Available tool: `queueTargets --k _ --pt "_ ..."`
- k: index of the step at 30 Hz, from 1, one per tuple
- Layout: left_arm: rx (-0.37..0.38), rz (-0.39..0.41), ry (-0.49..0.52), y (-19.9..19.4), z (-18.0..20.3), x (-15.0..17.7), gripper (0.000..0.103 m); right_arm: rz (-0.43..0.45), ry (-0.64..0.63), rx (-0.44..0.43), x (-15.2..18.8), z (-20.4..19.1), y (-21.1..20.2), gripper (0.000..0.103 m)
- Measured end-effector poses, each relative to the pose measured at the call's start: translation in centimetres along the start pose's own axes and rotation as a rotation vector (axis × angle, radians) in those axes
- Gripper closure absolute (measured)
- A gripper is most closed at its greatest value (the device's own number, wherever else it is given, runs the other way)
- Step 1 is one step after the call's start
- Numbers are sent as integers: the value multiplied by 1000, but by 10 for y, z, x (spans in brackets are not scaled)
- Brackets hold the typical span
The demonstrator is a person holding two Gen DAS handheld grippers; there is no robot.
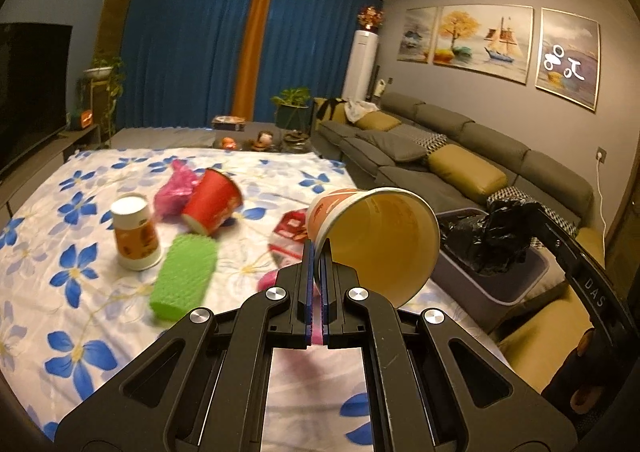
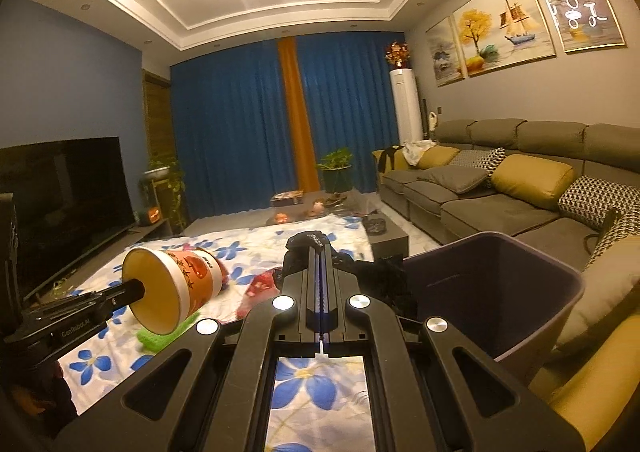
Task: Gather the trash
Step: 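Carry the cup and black bag with both tools over the grey bin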
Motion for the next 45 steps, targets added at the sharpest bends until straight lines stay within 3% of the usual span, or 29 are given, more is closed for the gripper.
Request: queueTargets --k 25,45 --pt "224 -24 114 81 128 -3 101 25 -2 238 -5 97 8 102" --pt "293 -87 116 135 164 22 101 9 14 306 5 126 24 102"
Point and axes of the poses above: each gripper's, at about its wrist camera, not at the fingertips, and y roughly the way its jaws point, z to its right, x to its underside, the point moved 2 cm from there along y, roughly the way its jaws point, and after that the axes turned 15 degrees about z, right-handed, at the moved point
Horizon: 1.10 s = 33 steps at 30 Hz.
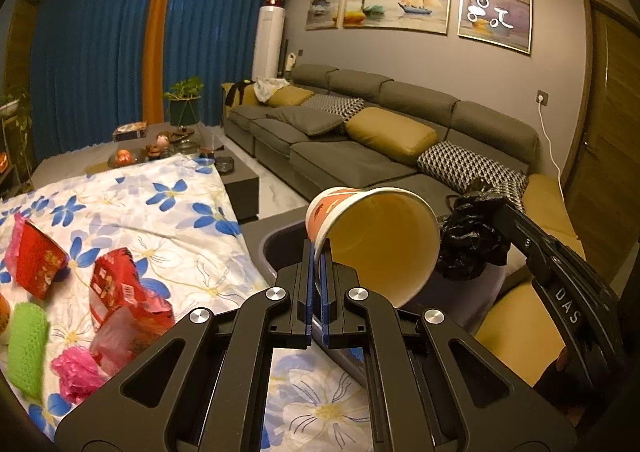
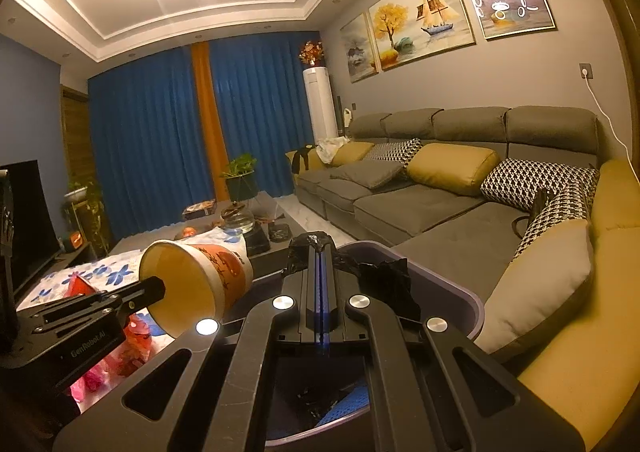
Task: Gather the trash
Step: 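Carry the cup and black bag with both tools over the grey bin, then open both tools to drop the cup and black bag into the bin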
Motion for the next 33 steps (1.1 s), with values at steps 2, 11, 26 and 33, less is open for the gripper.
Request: queueTargets --k 2,11,26,33 --pt "4 -6 3 3 1 2 101 -2 1 6 0 -1 0 102" --pt "21 -26 9 13 7 7 101 -4 -2 16 1 -1 0 102" --pt "35 -53 1 24 13 15 101 -29 9 18 2 5 8 102" --pt "48 -64 -7 28 13 18 101 -44 12 27 3 7 12 101"
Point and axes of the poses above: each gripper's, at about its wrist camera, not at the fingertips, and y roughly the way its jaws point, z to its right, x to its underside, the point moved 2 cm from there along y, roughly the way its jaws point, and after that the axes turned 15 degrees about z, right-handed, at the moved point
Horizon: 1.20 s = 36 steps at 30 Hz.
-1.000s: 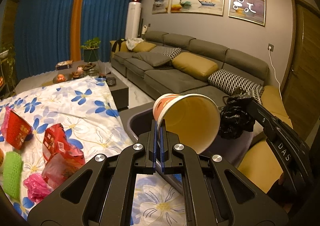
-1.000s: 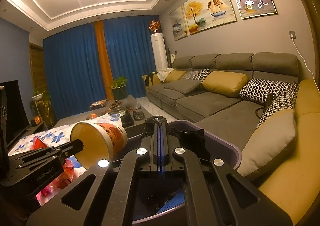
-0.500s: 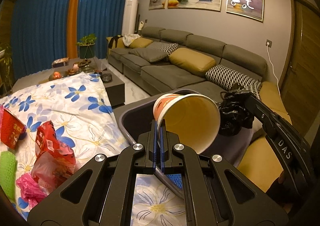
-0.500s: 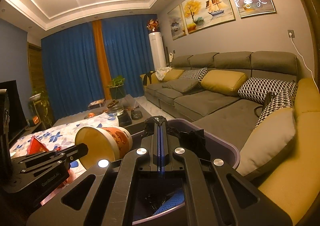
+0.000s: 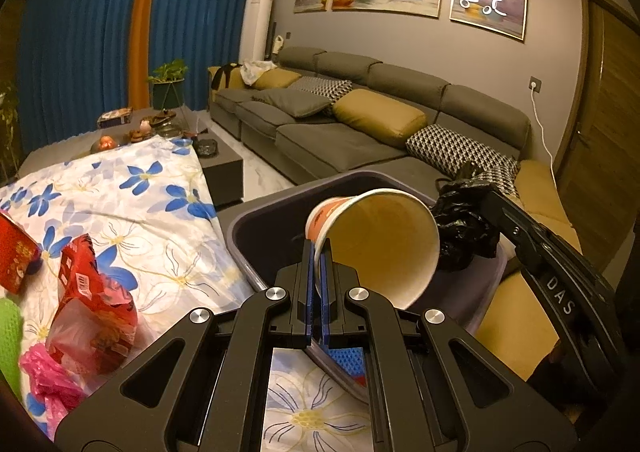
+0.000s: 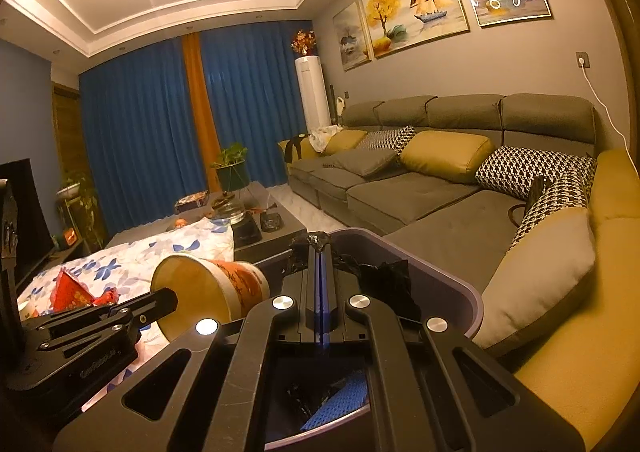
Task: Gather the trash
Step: 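Open both tools to drop the cup and black bag into the bin, then move both open tools back over the trash on the table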
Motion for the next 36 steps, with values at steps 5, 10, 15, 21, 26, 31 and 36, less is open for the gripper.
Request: queueTargets --k 5,10,15,21,26,31,36 --pt "10 -12 -1 4 0 4 99 -12 6 -2 1 1 3 95" --pt "-5 3 -6 -2 -5 5 45 -4 14 16 0 5 0 76" --pt "-74 49 -30 -20 -19 2 23 26 21 35 -5 9 -12 54" --pt "-180 84 -20 -51 -33 5 15 73 4 26 -7 0 -35 30" --pt "-261 98 -23 -79 -50 12 14 77 -26 -2 -5 -14 -47 27" --pt "-342 115 -22 -109 -72 16 14 74 -43 -42 -2 -31 -53 27" --pt "-428 129 -44 -137 -100 20 14 71 -55 -99 3 -54 -62 27"
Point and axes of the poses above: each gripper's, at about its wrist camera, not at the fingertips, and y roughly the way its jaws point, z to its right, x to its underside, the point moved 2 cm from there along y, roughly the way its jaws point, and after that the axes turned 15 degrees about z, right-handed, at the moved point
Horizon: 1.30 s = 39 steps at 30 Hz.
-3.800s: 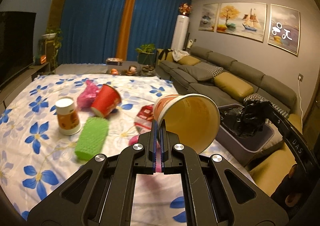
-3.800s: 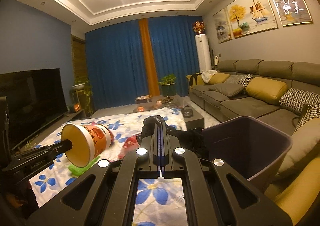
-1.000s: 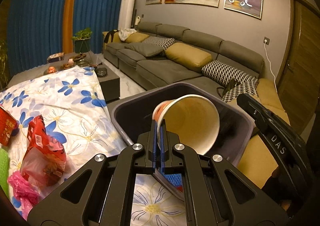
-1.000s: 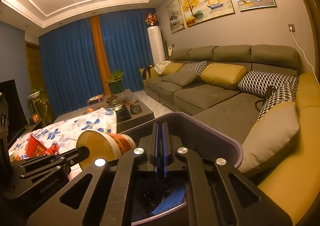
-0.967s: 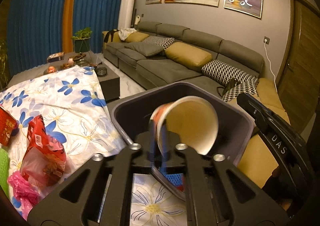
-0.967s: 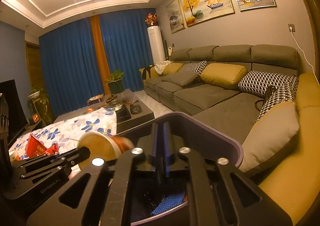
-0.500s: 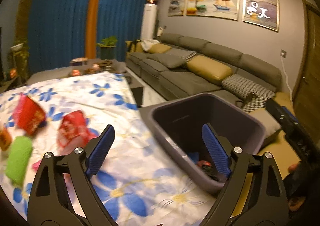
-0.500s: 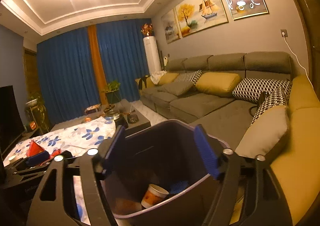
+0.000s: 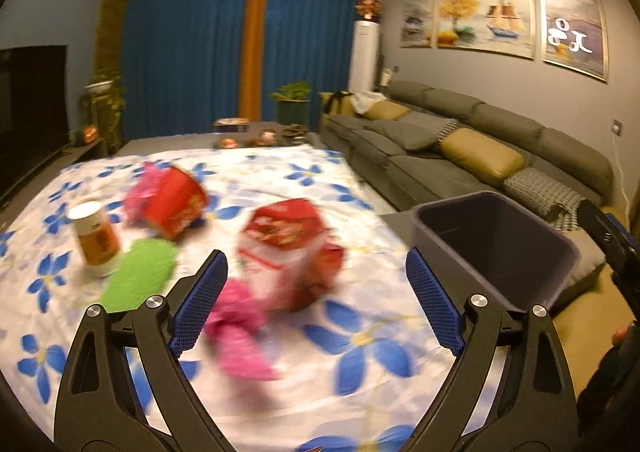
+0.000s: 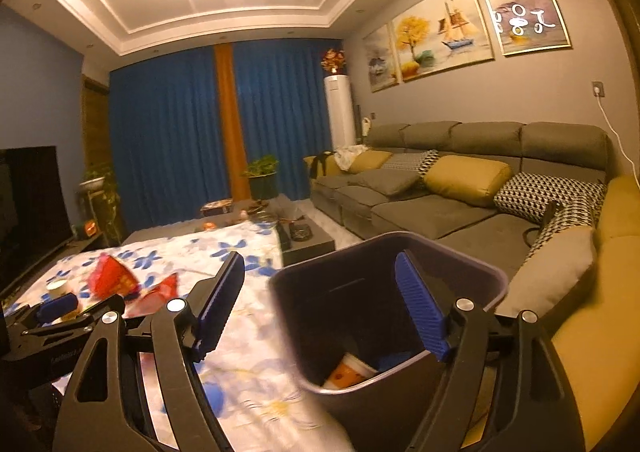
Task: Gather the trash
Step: 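Move both open tools back over the trash on the table, then grasp the red snack bag with the right tool while the left tool grasps the pink plastic bag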
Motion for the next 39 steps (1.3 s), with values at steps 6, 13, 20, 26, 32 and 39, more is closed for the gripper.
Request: queueTargets --k 6,13,20,26,32,39 --pt "-133 23 -46 -23 -57 0 14 -20 -22 -70 7 -33 -1 27" --pt "-268 44 -79 -45 -114 -1 14 -58 -45 -143 23 -76 3 27" --pt "-366 50 -119 -57 -160 0 14 -123 -76 -207 45 -118 23 27" --pt "-410 50 -129 -56 -184 1 14 -171 -82 -225 60 -143 41 31" --pt "-411 53 -129 -54 -191 2 14 -262 -73 -222 78 -151 70 43" --pt "-363 51 -115 -48 -184 5 14 -368 -33 -224 96 -153 96 70"
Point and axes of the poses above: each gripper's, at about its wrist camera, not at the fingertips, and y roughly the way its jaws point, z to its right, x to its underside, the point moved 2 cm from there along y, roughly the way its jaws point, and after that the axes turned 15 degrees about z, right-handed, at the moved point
